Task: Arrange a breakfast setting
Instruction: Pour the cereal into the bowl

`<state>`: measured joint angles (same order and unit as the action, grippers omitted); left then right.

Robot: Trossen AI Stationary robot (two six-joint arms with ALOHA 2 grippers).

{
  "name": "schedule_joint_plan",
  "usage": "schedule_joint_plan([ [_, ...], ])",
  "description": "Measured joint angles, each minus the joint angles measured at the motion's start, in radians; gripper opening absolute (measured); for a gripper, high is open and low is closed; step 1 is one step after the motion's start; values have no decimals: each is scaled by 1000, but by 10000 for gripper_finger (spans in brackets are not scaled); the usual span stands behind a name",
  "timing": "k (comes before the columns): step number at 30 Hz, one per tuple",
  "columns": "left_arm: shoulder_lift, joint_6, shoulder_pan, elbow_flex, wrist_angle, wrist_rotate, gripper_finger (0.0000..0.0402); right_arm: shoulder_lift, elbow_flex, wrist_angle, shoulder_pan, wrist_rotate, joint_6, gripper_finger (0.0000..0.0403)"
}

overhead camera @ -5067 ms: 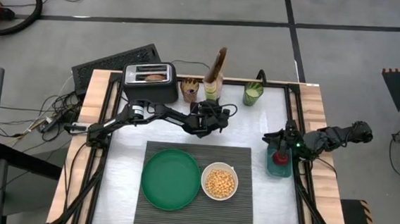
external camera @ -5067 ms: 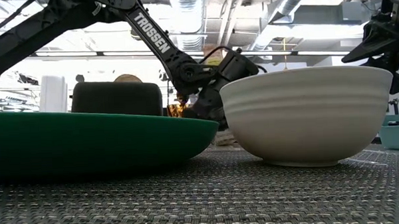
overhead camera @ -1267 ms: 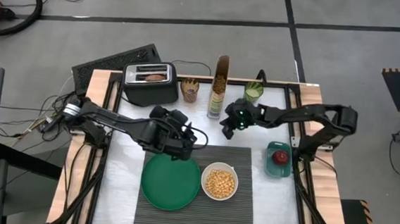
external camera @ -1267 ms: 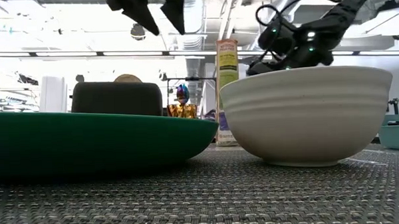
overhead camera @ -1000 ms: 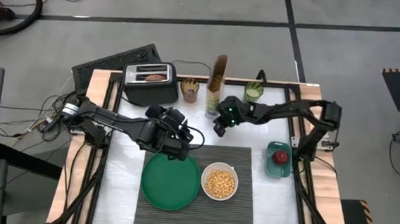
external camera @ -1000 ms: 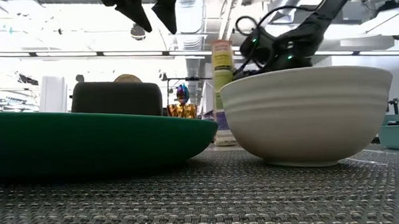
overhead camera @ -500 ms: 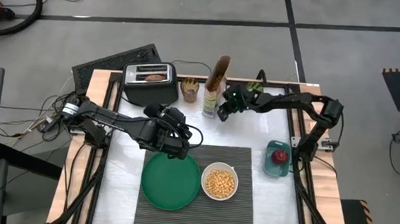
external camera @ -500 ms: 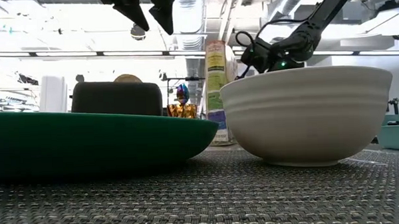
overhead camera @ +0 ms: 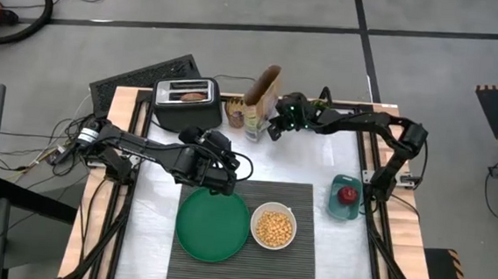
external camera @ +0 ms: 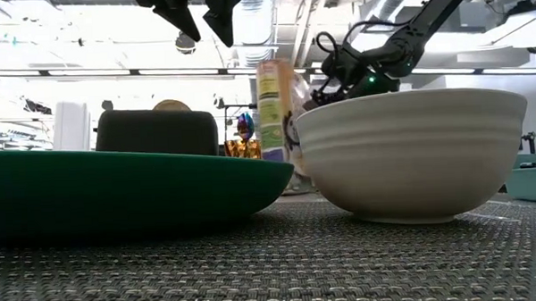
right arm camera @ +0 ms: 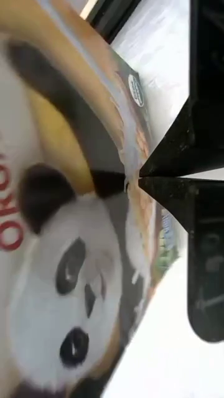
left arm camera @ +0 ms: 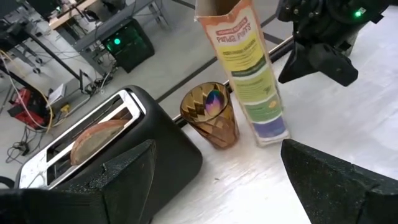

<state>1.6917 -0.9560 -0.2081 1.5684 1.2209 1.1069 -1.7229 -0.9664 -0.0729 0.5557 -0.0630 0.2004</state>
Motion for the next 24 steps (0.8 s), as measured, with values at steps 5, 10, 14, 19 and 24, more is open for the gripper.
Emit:
schedule_joint_plan([
  [5,0,-4,0,0,0,0,330,0,-24,22,18,14,-41,24],
  [10,0,-9,0,0,0,0,330,0,-55,139,50,69,-38,32],
  [14,0,-29,0,0,-13,0,330,0,-68,146,78,98,-70,31],
  [19,0,3,0,0,-83,1,330,1,-121,144,109,98,-114,21],
  [24,0,71,9,0,-163,3,330,1,-161,136,110,96,-162,34],
])
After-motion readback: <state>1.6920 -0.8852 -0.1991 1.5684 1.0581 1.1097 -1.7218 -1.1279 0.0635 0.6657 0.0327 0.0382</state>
